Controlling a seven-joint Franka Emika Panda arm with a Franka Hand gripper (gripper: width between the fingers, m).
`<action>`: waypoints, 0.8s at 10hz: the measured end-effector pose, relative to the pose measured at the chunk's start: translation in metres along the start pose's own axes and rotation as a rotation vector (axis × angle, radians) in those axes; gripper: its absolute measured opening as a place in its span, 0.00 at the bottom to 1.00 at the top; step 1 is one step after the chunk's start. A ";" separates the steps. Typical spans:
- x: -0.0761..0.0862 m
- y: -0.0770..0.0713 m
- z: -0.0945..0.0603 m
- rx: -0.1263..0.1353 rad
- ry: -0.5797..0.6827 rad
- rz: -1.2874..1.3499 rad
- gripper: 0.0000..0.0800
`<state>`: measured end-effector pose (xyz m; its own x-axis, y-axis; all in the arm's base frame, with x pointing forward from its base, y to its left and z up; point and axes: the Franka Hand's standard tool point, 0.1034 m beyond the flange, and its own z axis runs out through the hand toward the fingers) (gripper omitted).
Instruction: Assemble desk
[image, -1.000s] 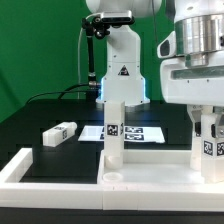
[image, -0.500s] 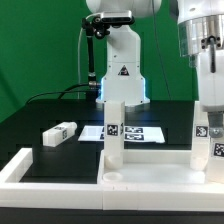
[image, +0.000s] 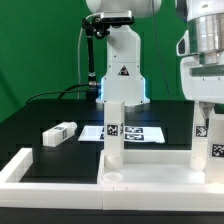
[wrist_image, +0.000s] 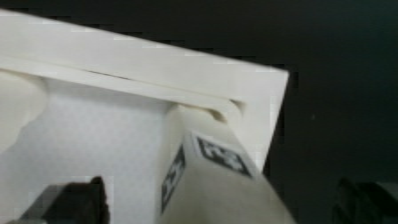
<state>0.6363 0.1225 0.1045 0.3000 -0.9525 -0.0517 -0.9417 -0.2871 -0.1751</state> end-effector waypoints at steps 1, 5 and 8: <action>0.003 0.000 0.000 0.001 0.002 -0.039 0.81; 0.015 0.002 -0.001 -0.081 -0.001 -0.603 0.81; 0.024 -0.006 0.001 -0.065 0.003 -0.879 0.81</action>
Offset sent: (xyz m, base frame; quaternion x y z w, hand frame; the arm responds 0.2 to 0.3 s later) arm 0.0000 0.0000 0.0000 0.0000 0.0000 -0.1938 0.9810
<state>0.6491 0.1013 0.1037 0.9199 -0.3842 0.0782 -0.3769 -0.9215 -0.0941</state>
